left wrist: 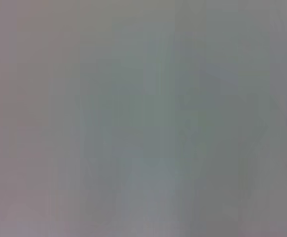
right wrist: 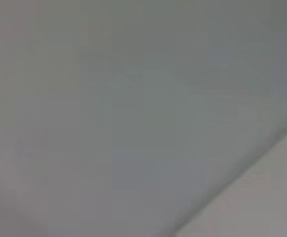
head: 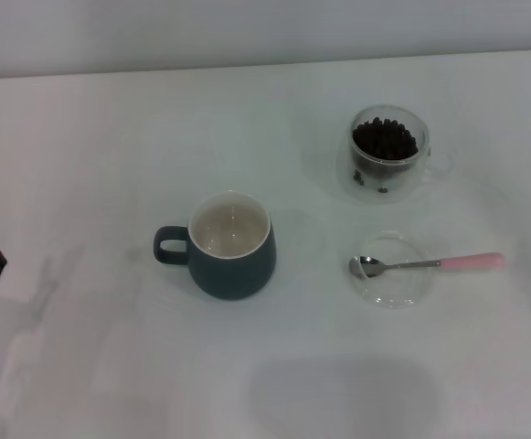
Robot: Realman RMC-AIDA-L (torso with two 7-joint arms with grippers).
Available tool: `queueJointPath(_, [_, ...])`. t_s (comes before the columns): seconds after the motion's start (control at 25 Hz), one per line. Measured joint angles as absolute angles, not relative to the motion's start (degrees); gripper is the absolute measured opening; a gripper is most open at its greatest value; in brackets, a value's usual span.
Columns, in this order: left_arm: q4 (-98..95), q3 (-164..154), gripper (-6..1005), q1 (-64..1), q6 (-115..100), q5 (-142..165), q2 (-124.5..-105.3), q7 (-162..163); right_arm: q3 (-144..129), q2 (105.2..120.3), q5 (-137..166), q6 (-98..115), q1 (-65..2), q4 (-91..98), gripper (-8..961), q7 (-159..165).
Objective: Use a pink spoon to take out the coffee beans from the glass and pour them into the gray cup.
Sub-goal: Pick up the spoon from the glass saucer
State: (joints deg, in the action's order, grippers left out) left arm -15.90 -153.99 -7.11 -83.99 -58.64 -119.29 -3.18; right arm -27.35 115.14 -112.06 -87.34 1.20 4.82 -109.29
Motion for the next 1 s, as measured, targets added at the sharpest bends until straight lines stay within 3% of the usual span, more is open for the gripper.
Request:
queueJointPath(0.24, [-15.03, -153.99, 806, -9.33, -83.47, -58.97, -119.26, -3.07, -28.17, 115.30, -102.84, -86.84, 0.34, 0.43, 868, -108.94])
queueJointPath(0.68, [-14.58, -153.95, 804, -10.85, -82.67, -59.04, -119.41, -1.56, -28.36, 115.36, -92.65, -81.49, -7.29, -2.68, 868, -108.61])
queueJointPath(1.0, [-14.59, -153.96, 803, -10.80, -82.09, -60.92, -119.45, -1.51, -28.52, 115.39, -92.40, -79.90, -10.44, -3.58, 801, -108.62])
